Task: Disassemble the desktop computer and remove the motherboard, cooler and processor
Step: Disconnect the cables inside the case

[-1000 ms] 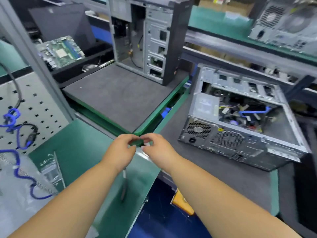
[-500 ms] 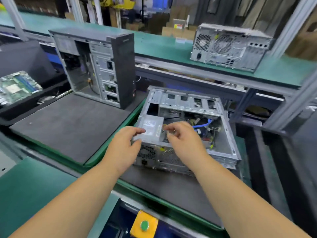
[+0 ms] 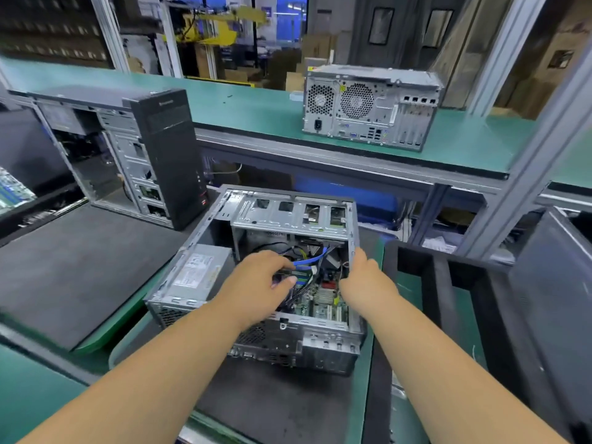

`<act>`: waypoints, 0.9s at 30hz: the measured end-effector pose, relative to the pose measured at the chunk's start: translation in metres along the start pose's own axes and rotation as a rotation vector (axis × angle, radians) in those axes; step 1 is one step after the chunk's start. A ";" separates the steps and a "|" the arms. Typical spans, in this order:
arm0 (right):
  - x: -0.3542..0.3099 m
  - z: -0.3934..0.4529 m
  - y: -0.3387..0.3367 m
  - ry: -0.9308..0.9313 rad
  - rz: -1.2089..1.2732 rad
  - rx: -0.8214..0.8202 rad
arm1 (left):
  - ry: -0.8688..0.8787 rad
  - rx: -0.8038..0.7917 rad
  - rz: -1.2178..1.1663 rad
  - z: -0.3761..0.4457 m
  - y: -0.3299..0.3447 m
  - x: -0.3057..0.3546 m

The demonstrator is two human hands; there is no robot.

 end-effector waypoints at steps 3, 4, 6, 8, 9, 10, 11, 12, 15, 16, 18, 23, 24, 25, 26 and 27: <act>0.002 -0.003 0.012 -0.027 -0.020 -0.032 | -0.023 -0.025 0.002 0.016 0.012 0.016; 0.003 -0.005 0.015 -0.021 -0.012 -0.021 | -0.032 -0.023 0.010 0.023 0.014 0.019; 0.002 -0.007 0.018 -0.028 0.020 -0.001 | -0.065 -0.023 0.024 0.037 0.019 0.022; 0.001 -0.010 0.017 -0.056 0.004 0.007 | -0.100 -0.037 0.055 0.051 0.026 0.021; 0.001 -0.012 0.017 -0.069 0.021 0.027 | -0.114 -0.056 0.072 0.058 0.031 0.019; 0.001 -0.015 0.015 -0.069 0.077 0.058 | -0.122 -0.081 0.086 0.064 0.036 0.017; 0.002 -0.016 0.014 -0.066 0.123 0.089 | -0.122 -0.106 0.101 0.070 0.040 0.016; 0.001 -0.016 0.013 -0.060 0.129 0.099 | -0.115 -0.126 0.122 0.074 0.044 0.014; -0.001 -0.015 0.014 -0.024 -0.044 0.035 | -0.069 -0.168 0.196 0.086 0.047 0.007; -0.002 -0.015 0.013 -0.004 -0.095 0.035 | -0.050 -0.180 0.206 0.090 0.046 0.004; -0.003 -0.016 0.008 0.028 -0.169 0.085 | -0.005 -0.212 0.217 0.099 0.043 -0.002; -0.026 -0.021 0.001 -0.086 -0.079 0.439 | 0.119 -0.356 0.150 0.109 0.042 -0.017; -0.034 -0.017 0.002 -0.099 0.059 0.460 | 0.131 -0.368 0.108 0.109 0.043 -0.020; -0.041 -0.011 0.004 -0.080 0.188 0.453 | 0.133 -0.371 0.056 0.109 0.044 -0.024; -0.047 -0.001 0.008 -0.025 0.293 0.412 | 0.131 -0.369 0.004 0.108 0.044 -0.028; -0.050 0.011 0.015 0.069 0.393 0.343 | 0.134 -0.364 -0.039 0.108 0.045 -0.032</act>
Point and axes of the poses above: each hand's wrist, its own z-axis towards the middle knuckle, its own y-axis out of the palm, x = y × z, the point moved 3 cm from there along z, towards the middle knuckle, and after that the axes turned 6 degrees about -y, right-handed, at the moved point
